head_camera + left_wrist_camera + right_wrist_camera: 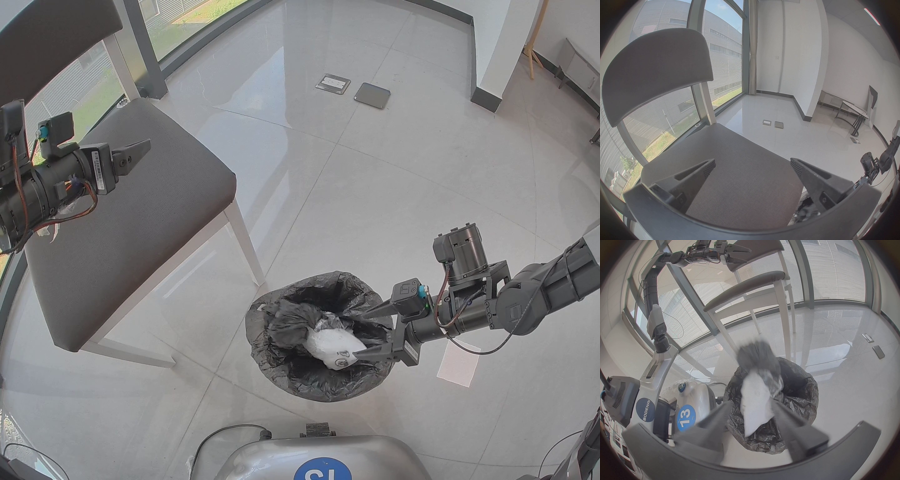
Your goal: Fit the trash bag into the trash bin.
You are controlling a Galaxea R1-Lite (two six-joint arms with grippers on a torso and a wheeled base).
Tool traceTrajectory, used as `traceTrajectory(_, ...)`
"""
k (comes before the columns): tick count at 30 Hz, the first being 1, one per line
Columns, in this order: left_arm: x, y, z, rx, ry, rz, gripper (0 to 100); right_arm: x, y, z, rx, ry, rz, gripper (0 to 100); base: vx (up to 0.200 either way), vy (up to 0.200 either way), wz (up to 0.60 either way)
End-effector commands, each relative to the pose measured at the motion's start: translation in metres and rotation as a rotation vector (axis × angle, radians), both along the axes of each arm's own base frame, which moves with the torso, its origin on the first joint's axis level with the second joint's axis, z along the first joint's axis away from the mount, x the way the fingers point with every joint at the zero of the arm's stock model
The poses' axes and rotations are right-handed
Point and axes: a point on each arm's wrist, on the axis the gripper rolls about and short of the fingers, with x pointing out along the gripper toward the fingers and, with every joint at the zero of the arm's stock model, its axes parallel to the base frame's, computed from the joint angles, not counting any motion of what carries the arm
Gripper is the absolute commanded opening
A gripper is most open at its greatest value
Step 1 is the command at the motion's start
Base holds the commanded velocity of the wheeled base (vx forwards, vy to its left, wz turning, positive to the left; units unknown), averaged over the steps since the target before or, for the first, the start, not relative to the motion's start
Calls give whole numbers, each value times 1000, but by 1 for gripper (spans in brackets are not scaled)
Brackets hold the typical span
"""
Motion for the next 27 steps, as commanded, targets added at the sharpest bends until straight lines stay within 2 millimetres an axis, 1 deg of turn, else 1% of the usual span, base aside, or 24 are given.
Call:
traceTrajectory(1, 1, 0, -1, 1, 3, 0, 100, 1, 0, -3, -4, 7, 0, 100, 0, 0, 0)
traceTrajectory(9, 1, -1, -2, 2, 7, -9, 100, 1, 0, 0, 1, -2, -2, 100, 0, 0, 0)
traceTrajectory(12, 0, -2, -3, 2, 10, -15, 100, 1, -1, 8, 14, -19, -15, 100, 0, 0, 0)
traceTrajectory(15, -2, -10, -7, 12, 29, -48, 100, -1, -8, 25, 16, -61, -88, 100, 0, 0, 0)
traceTrajectory(18, -6, -20, -14, 47, 55, -87, 100, -2, -25, 43, 4, -121, -178, 100, 0, 0, 0)
traceTrajectory(21, -10, -29, -20, 90, 99, -127, 100, -6, -43, 63, 19, -166, -251, 100, 0, 0, 0)
traceTrajectory(23, -12, -34, -22, 103, 130, -148, 100, -10, -55, 76, 27, -190, -332, 100, 0, 0, 0)
traceTrajectory(24, -13, -35, -22, 105, 132, -151, 100, -11, -57, 78, 26, -194, -344, 100, 0, 0, 0)
traceTrajectory(25, -14, -38, -22, 110, 143, -164, 100, -14, -66, 89, 27, -227, -424, 100, 0, 0, 0)
traceTrajectory(27, -16, -39, -22, 116, 156, -161, 100, -19, -71, 98, 44, -245, -500, 100, 0, 0, 0)
